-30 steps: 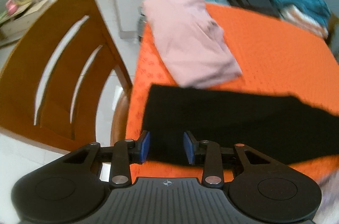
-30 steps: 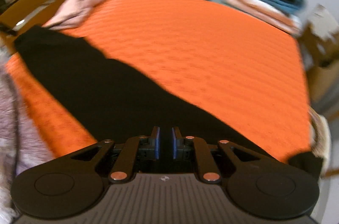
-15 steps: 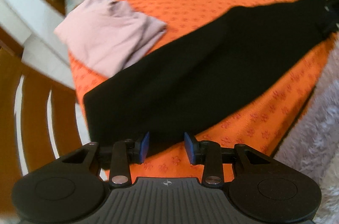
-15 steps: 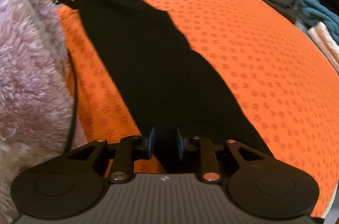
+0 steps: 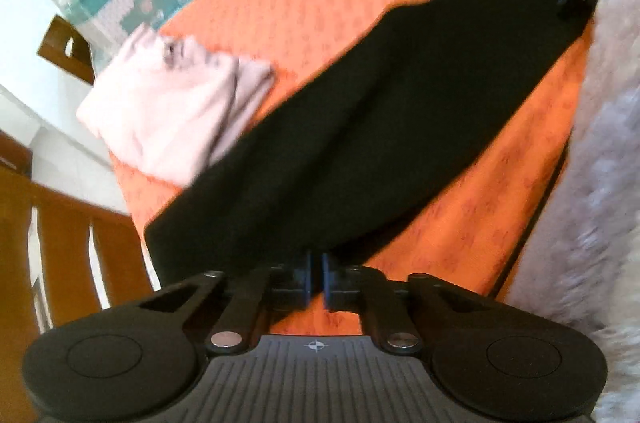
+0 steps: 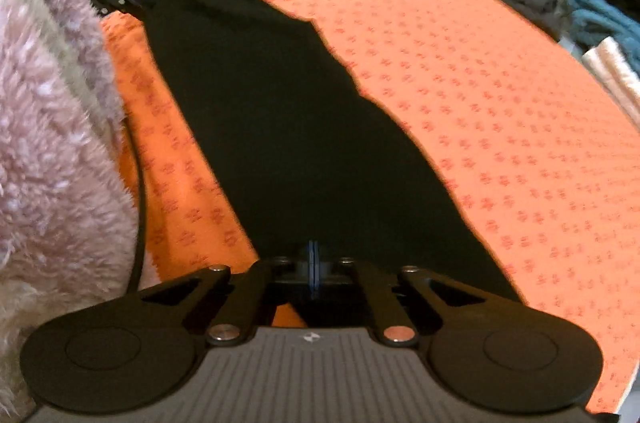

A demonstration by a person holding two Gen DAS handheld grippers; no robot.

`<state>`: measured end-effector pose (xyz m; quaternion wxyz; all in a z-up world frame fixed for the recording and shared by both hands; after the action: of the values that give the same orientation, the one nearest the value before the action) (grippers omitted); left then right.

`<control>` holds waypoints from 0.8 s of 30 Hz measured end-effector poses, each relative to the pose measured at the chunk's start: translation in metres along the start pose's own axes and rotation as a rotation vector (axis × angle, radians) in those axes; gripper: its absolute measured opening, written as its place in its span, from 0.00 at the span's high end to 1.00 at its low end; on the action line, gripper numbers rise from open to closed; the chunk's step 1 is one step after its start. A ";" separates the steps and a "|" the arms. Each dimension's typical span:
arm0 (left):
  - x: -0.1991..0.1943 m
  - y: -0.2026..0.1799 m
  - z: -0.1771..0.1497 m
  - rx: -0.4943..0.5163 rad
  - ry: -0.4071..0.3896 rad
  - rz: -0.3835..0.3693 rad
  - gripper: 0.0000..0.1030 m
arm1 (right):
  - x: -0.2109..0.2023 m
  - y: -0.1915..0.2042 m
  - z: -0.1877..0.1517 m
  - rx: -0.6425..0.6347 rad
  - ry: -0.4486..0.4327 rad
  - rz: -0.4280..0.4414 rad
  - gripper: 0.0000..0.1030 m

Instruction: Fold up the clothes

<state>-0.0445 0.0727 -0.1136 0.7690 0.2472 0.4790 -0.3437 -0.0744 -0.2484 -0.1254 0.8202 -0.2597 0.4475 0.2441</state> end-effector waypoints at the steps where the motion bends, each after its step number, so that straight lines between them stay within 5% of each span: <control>1: -0.005 0.002 0.004 -0.009 -0.021 0.000 0.95 | -0.003 -0.004 0.003 0.003 -0.011 -0.013 0.99; 17: -0.047 0.071 0.095 -0.195 -0.302 0.068 0.96 | -0.035 -0.112 0.070 0.093 -0.184 -0.286 0.99; 24: -0.046 0.087 0.115 -0.227 -0.317 0.098 0.96 | -0.030 -0.094 0.074 0.073 -0.138 -0.097 0.96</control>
<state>0.0735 0.0602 -0.0191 0.8734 0.1248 0.3750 -0.2846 0.0158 -0.2756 -0.0459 0.8688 -0.2335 0.3856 0.2046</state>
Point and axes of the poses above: each gripper's, at about its wrist camera, not at the fingertips, and x roughly the way its jaws point, y to its left, z to its top, the point moved 8 cm from there along x, roughly the way its jaws point, and after that the axes turned 14 degrees about -z, right-handed, at the moved point
